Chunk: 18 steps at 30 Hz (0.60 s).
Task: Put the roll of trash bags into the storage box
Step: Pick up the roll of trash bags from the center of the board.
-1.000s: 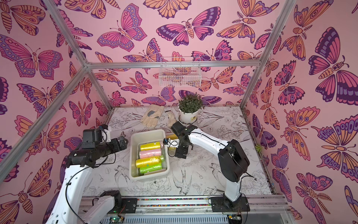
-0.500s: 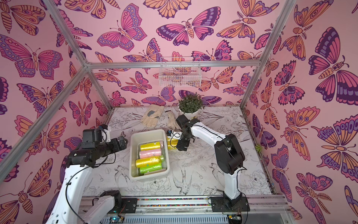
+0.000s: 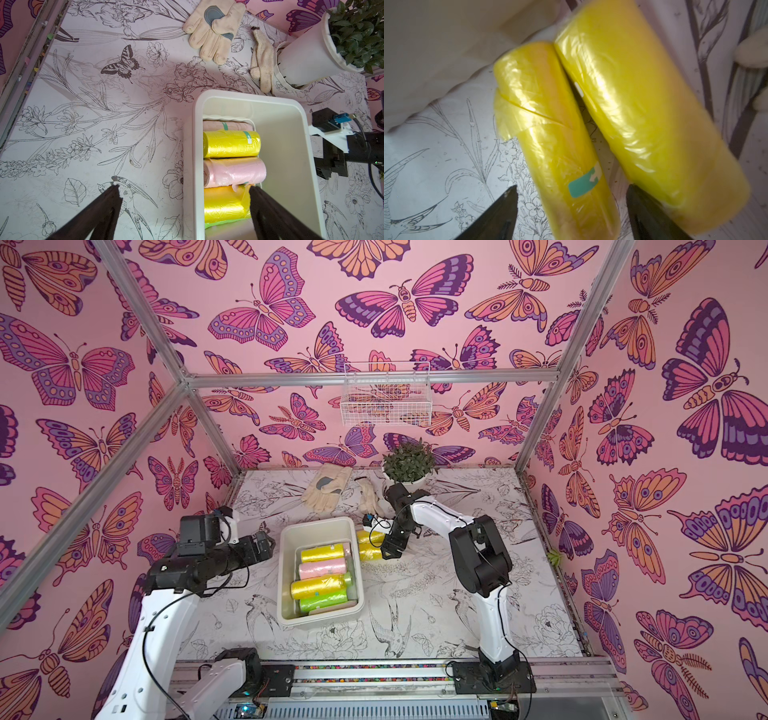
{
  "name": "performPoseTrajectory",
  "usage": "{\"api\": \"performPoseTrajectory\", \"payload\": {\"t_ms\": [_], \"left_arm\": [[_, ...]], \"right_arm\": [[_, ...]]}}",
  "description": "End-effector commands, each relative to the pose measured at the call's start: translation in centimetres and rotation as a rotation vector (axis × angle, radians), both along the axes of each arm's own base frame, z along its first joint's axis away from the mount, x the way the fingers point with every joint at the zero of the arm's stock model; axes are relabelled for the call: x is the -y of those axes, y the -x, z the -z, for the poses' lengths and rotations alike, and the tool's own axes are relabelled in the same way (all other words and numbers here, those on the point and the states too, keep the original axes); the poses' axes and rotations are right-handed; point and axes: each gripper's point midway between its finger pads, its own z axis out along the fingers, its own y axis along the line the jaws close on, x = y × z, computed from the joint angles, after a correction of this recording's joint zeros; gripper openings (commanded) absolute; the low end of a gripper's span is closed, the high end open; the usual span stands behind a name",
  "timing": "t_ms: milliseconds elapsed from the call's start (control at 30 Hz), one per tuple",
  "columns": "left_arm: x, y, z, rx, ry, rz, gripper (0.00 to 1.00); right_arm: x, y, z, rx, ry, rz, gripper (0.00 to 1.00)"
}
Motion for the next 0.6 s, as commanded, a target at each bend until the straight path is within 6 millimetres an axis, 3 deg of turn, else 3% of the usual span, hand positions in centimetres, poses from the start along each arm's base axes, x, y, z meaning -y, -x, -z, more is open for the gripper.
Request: {"api": "performPoseTrajectory", "payload": {"t_ms": [0, 167, 567], "left_arm": [[-0.3, 0.3, 0.6, -0.027, 0.005, -0.02, 1.0], [-0.4, 0.3, 0.6, -0.029, 0.005, -0.023, 1.0], [-0.4, 0.3, 0.7, -0.03, 0.005, -0.024, 1.0]], "right_arm": [[0.4, 0.0, 0.4, -0.014, 0.007, 0.015, 0.86], [1.2, -0.2, 1.9, -0.012, 0.067, 0.041, 0.84], [1.8, 2.4, 3.8, 0.027, 0.159, -0.023, 0.79]]}}
